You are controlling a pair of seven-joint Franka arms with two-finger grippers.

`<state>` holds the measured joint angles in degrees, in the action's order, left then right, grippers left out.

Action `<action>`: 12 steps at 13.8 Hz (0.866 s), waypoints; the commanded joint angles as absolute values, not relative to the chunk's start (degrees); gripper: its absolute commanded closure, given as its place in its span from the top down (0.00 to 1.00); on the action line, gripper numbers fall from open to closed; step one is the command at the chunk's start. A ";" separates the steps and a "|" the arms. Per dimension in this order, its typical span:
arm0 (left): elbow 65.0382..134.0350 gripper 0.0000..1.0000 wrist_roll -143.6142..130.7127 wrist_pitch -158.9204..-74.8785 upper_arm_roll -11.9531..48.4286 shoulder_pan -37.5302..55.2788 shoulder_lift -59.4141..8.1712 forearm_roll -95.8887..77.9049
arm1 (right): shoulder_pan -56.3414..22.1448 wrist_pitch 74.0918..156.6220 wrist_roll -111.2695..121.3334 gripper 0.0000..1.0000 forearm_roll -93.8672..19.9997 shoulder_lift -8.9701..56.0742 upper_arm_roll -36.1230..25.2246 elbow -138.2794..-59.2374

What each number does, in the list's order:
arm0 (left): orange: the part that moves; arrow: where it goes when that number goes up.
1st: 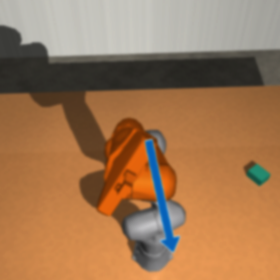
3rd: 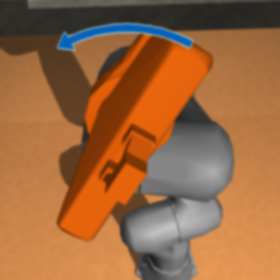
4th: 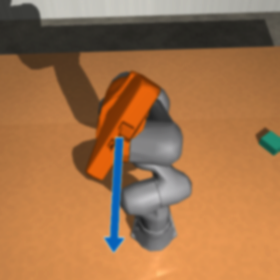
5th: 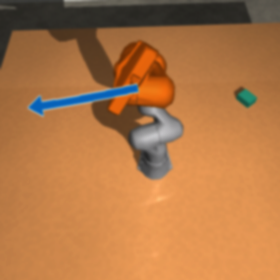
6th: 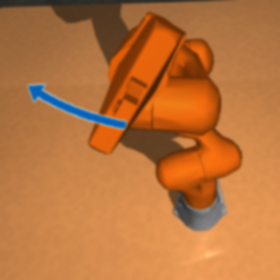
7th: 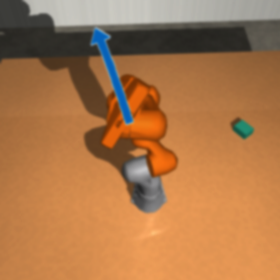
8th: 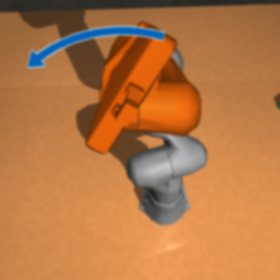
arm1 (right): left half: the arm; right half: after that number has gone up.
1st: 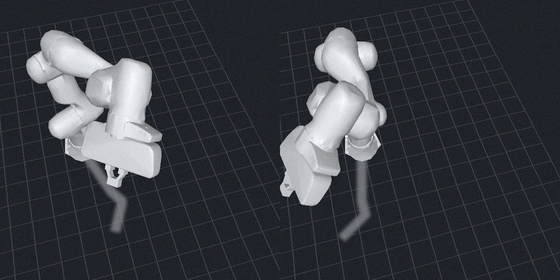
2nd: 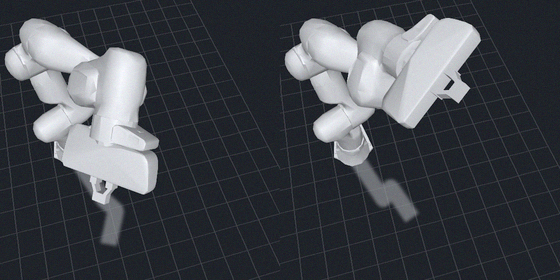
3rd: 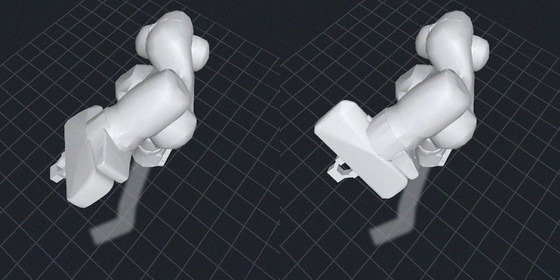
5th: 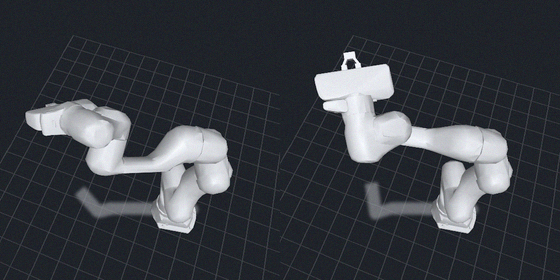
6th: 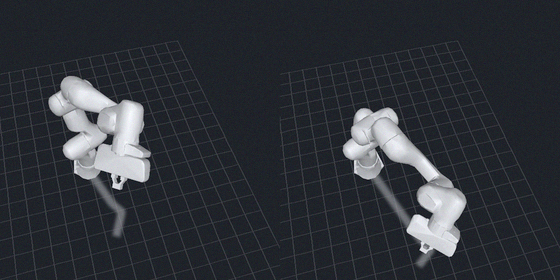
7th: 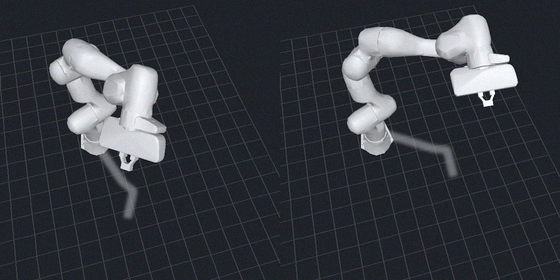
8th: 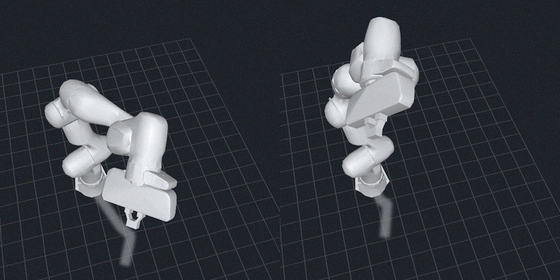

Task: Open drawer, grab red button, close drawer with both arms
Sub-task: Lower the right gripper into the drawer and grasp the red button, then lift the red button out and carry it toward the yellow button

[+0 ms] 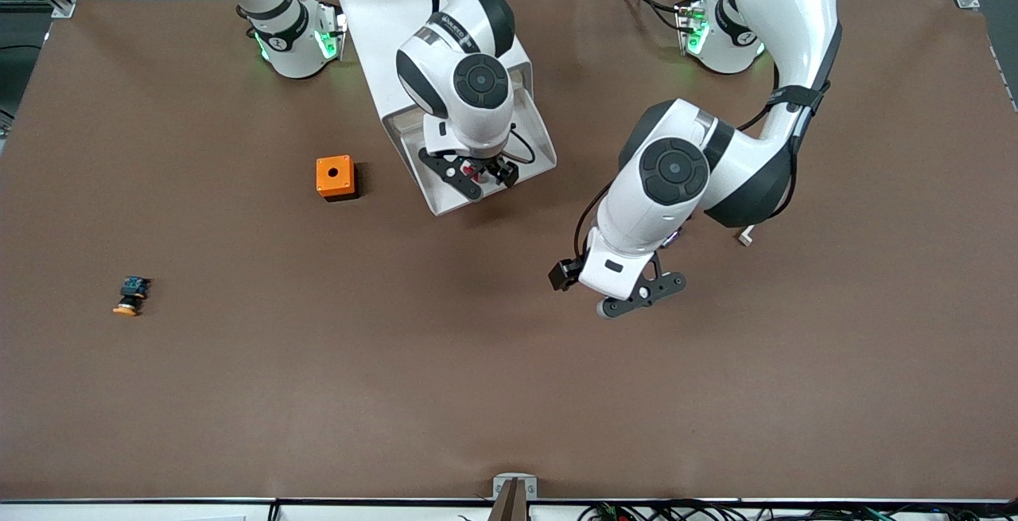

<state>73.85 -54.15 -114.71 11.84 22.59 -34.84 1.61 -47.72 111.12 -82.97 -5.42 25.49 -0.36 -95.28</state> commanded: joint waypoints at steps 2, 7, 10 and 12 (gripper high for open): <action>74.62 1.00 -55.20 -113.38 11.95 22.59 -33.22 2.64 | -49.30 110.65 -84.99 0.57 -7.56 24.87 -0.88 -95.98; 74.44 1.00 -55.20 -113.38 11.87 21.88 -33.22 2.11 | -48.78 110.65 -86.05 0.00 -10.02 24.70 -0.97 -94.93; 74.44 1.00 -55.28 -113.38 11.87 22.06 -33.13 2.11 | -45.98 108.21 -85.43 0.00 -10.72 24.26 -1.05 -90.81; 74.44 1.00 -55.28 -113.38 11.87 22.24 -33.22 2.11 | -41.86 102.94 -82.38 0.00 -10.72 24.35 -1.05 -85.11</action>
<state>73.85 -54.23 -114.42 11.82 22.03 -34.48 1.61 -46.11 107.92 -84.88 -9.24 25.18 -1.55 -90.05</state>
